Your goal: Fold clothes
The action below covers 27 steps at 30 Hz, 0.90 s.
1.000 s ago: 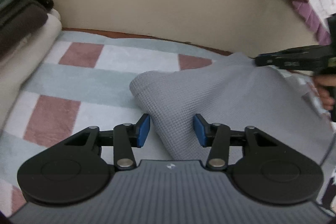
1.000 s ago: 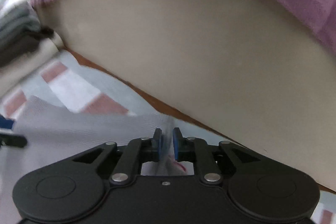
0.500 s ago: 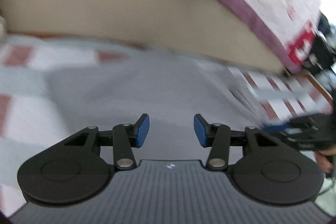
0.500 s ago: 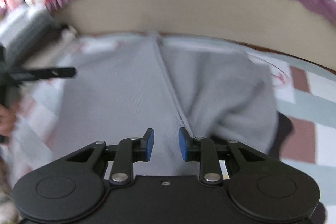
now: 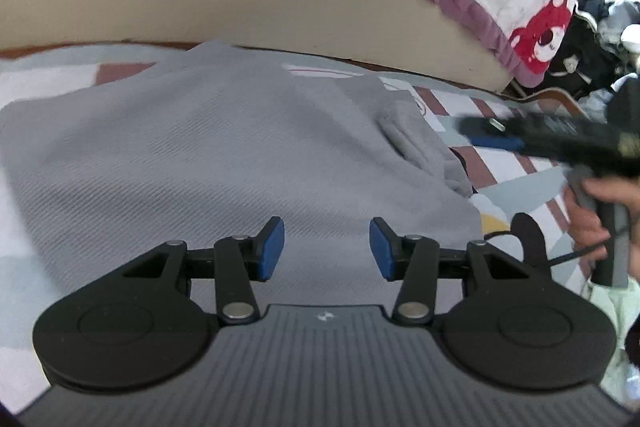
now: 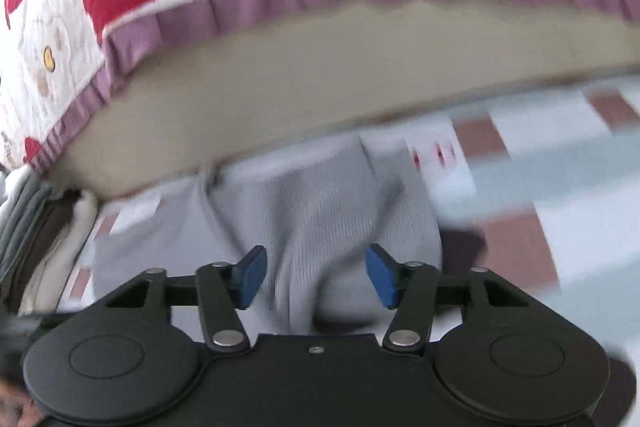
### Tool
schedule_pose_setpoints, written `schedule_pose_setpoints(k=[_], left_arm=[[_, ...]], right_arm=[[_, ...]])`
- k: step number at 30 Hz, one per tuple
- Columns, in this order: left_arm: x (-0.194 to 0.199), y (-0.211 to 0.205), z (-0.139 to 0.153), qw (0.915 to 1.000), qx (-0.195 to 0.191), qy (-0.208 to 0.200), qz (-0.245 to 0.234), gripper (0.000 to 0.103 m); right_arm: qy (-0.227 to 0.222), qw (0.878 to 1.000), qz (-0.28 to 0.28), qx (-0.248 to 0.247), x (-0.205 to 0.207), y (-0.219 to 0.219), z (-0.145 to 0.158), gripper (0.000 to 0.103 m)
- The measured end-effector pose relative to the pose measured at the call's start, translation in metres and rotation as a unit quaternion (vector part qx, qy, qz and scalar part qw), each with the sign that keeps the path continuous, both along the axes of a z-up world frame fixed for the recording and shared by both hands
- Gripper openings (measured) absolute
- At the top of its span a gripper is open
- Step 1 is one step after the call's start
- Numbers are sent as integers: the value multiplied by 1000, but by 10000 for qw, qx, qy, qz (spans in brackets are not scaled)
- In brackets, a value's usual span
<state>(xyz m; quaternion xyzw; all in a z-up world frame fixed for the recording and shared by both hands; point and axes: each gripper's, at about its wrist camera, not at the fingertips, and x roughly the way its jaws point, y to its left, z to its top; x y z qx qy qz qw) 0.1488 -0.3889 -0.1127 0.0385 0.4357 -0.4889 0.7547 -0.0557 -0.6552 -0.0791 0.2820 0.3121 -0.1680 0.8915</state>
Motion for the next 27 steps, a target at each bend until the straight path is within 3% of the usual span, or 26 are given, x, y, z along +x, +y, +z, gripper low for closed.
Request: schedule_pose_setpoints(k=[2, 5, 7, 9, 10, 11, 13, 16, 23, 26, 27], left_arm=[[-3, -17, -1, 9998, 156, -108, 66, 46], [1, -27, -6, 9995, 10, 162, 266, 46], [3, -35, -9, 9989, -60, 283, 362, 46], [4, -43, -12, 9988, -77, 292, 377, 46], [4, -47, -12, 9990, -73, 271, 362, 46], [4, -50, -13, 9991, -70, 250, 347, 46], [4, -57, -14, 9992, -49, 286, 291, 46], [3, -65, -22, 9983, 130, 506, 242, 46], [-6, -70, -32, 9974, 237, 564, 381, 46], [2, -67, -31, 9954, 256, 811, 431, 46], [4, -64, -30, 9946, 266, 899, 441, 46]], right_arm=[[360, 9986, -204, 322, 23, -15, -10, 70], [797, 9905, -581, 959, 43, -28, -30, 70], [684, 9894, -584, 1136, 48, -25, -40, 73], [473, 9955, -366, 740, 53, -18, -41, 71], [392, 9977, -201, 519, 56, -16, -43, 48], [301, 9991, -39, 279, 57, -14, -43, 12], [150, 9998, 125, 77, 53, -15, -38, 9], [-458, 9987, -90, -184, 27, -15, -21, 8], [-735, 9970, 73, -236, 18, -13, -16, 8], [-765, 9846, 945, -1258, 26, 23, 9, 9], [-814, 9682, 1621, -1722, 21, 47, 16, 8]])
